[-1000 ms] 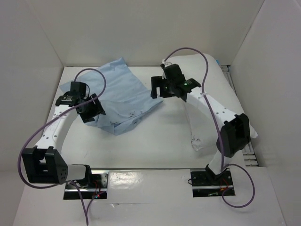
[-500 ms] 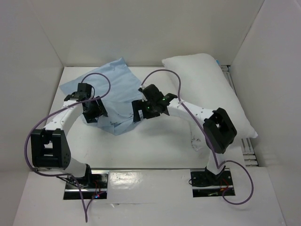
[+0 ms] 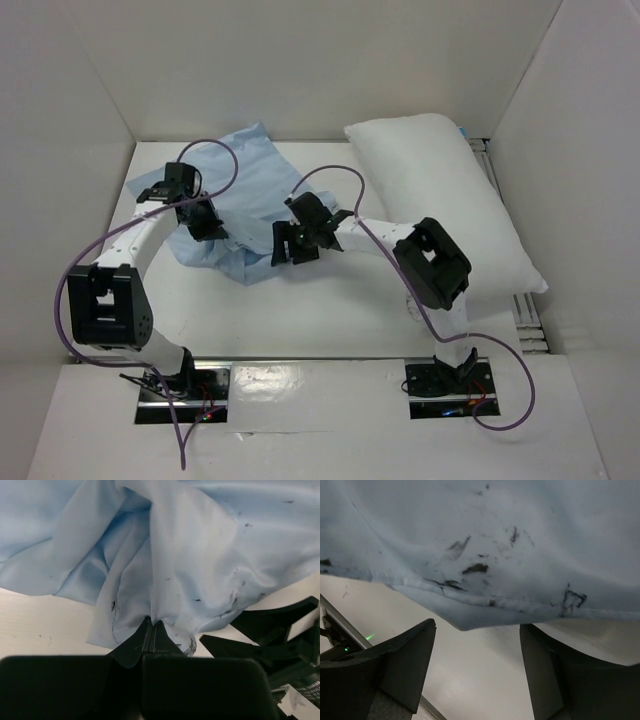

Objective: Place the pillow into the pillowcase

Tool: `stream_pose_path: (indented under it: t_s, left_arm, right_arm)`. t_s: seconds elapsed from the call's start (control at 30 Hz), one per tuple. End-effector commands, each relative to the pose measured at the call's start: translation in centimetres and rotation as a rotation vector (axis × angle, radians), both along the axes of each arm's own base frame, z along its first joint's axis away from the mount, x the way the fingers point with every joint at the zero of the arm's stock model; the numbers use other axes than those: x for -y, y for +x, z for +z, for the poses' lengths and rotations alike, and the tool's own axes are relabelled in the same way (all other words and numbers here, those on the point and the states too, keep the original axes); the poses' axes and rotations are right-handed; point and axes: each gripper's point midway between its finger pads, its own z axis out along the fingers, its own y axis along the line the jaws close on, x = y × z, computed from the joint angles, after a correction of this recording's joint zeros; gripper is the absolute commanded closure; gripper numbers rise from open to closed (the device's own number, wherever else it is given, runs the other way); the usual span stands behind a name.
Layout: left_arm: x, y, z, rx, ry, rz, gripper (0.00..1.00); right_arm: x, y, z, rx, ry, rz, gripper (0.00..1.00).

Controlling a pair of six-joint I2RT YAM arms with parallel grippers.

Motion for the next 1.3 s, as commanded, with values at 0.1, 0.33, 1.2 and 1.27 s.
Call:
stream_pose_path:
  t_s: [0.1,0.33,1.2,1.27]
  left_arm:
    - [1.0,-0.1,5.0,0.098,-0.042,-0.045,1.0]
    - [1.4,0.3,7.4,0.146,-0.066,-0.05,1.0]
    - [3.1,-11.0,10.9,0.157,-0.085,-0.138,0.46]
    - [4.2,-10.0,11.5,0.186,-0.084,-0.218,0.54]
  right_arm:
    - [-3.2,2.7,2.9,0.111,0.123,-0.062,0.34]
    - [-2.0,4.0,3.2,0.134,0.051,-0.113,1.0]
    - [16.7,-10.0,7.3,0.186,-0.28,-0.22,0.29]
    - [16.0,-8.2,10.8,0.266,-0.245,-0.244,0.29]
